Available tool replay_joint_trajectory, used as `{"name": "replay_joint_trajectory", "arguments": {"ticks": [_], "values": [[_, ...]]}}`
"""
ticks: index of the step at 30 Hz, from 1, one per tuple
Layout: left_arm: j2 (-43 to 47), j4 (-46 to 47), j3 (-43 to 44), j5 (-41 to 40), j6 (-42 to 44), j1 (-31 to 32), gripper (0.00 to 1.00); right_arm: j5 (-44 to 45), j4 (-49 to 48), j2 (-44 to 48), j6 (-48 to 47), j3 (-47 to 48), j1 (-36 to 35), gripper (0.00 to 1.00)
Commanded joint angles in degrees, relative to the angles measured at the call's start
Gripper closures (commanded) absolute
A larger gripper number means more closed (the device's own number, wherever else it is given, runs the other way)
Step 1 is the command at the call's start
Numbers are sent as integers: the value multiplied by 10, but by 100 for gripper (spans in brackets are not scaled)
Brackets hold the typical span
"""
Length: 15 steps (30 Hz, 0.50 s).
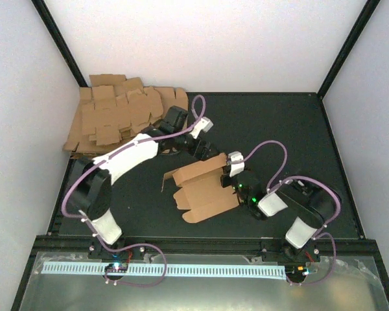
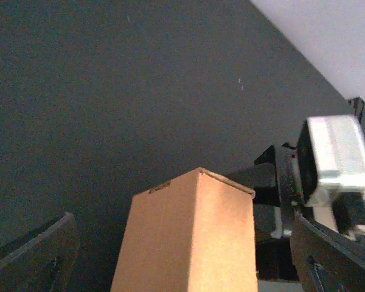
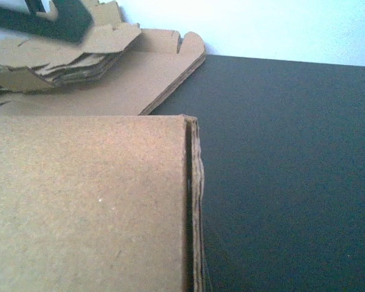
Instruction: Fold the paper box
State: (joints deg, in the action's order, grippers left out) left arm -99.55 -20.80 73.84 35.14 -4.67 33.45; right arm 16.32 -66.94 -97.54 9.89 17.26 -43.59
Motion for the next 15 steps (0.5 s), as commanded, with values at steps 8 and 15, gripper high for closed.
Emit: {"name": "replay_joint_trajectory", "arguments": {"ticks": [8,15], "values": [[266,20,-53,-190,-10,-6,1,-4,307,182,153,50,41,98],[443,14,-138,-355,-83,-14,1,-22,616,280,337,148,98,98]]}}
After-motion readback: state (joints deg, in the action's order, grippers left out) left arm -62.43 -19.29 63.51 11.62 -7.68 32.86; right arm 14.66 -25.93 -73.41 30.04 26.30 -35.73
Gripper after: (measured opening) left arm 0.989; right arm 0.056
